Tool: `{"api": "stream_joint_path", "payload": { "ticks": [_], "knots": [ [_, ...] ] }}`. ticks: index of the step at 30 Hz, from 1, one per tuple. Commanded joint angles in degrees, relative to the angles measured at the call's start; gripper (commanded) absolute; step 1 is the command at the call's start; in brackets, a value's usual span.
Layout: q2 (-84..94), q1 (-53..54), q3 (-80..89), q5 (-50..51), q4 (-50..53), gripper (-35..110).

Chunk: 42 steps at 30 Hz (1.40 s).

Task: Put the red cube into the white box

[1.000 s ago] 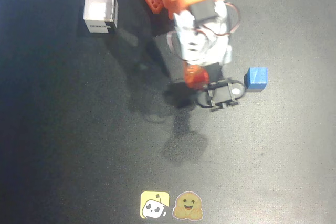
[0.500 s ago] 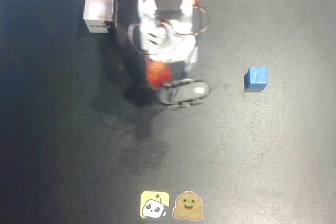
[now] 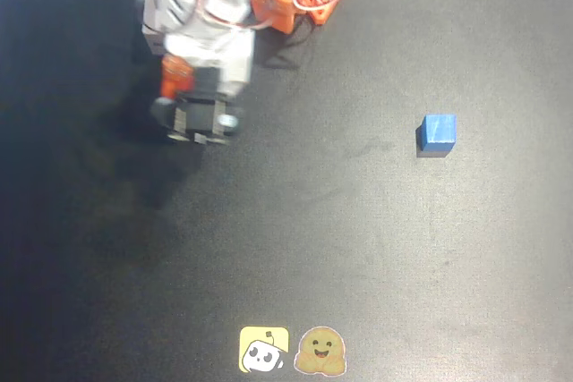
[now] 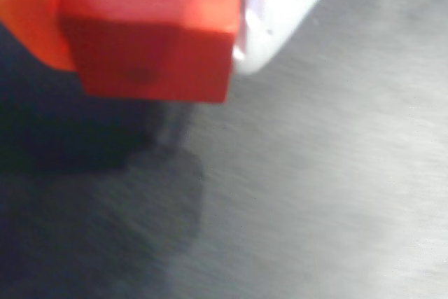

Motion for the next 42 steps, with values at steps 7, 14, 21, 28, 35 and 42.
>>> {"api": "stream_joint_path", "payload": {
  "ticks": [7, 14, 21, 28, 35, 42],
  "knots": [
    [2.2, 13.4, 0.4, -4.7, -1.1, 0],
    [3.7, 18.6, 1.0, -7.2, -0.1, 0],
    [12.7, 20.5, 5.4, -7.9, 2.4, 0],
    [15.0, 26.0, 5.5, -9.8, 5.4, 0],
    [15.6, 33.4, 6.0, -10.0, 6.4, 0],
    [15.8, 40.4, 7.5, -8.3, 6.2, 0]
  ]
}}
